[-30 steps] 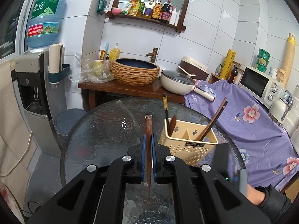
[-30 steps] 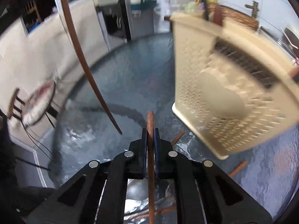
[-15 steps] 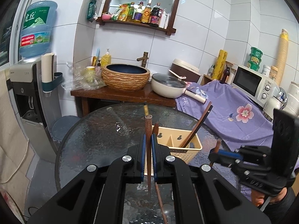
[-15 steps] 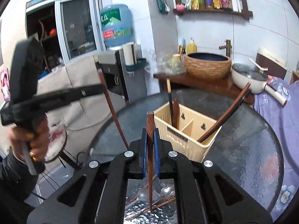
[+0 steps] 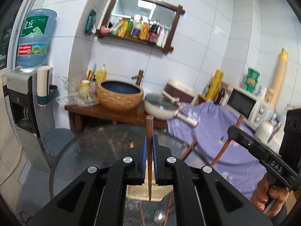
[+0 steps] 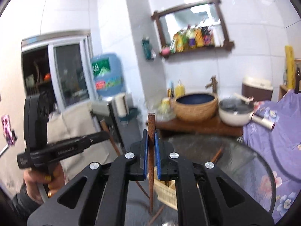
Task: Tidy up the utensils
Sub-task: 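Lower the chopstick into the holder with the right tool while the left tool inserts its chopstick and opens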
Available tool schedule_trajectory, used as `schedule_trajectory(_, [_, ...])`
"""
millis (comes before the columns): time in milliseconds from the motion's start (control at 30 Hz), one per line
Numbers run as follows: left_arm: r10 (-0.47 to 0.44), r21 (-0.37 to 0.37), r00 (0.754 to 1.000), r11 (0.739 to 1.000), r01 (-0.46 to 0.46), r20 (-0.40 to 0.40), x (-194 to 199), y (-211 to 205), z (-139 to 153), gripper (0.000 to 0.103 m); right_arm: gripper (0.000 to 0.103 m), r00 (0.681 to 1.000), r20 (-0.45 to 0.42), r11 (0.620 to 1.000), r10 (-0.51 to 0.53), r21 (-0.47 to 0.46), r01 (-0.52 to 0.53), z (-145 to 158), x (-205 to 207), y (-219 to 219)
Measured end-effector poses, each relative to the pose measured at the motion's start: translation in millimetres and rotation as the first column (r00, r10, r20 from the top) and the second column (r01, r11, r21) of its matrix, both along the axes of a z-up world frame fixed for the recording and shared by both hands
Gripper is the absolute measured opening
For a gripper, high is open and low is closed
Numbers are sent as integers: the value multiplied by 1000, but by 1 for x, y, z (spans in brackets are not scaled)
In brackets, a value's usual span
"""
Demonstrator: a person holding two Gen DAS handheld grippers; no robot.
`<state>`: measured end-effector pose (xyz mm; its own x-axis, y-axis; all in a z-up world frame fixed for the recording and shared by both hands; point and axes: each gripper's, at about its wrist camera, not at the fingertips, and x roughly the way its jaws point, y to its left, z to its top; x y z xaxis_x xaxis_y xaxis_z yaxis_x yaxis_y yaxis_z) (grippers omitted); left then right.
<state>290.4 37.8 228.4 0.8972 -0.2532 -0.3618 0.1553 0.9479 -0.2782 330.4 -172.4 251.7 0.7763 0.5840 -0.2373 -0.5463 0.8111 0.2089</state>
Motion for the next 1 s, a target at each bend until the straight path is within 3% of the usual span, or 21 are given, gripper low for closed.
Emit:
schedule_trajectory(133, [40, -18, 997, 999, -39, 60, 7, 1, 18, 6, 7, 992, 75, 995, -97, -1, 97, 15, 9, -4])
schedule_trajectory(267, [78, -26, 993, 997, -76, 92, 22, -3, 18, 6, 7, 977, 101, 982, -187, 17, 186, 11, 24, -8])
schedule_trajectory(467, [133, -34, 986, 991, -130, 101, 41, -11, -11, 6, 8, 965, 56, 966, -256, -4, 257, -32, 50, -6])
schedule_trajectory(700, [112, -7, 993, 994, -112, 30, 55, -20, -58, 6, 8, 963, -48, 964, -266, -33, 264, -89, 67, -5])
schedule_trajectory(900, [90, 8, 995, 996, -90, -35, 61, -26, -89, 6, 8, 962, -79, 965, -260, -67, 255, -117, 71, 0])
schedule_trajectory(1000, [79, 14, 995, 997, -79, -53, 63, -28, -97, 6, 8, 964, -49, 963, -262, -80, 258, -120, 67, 2])
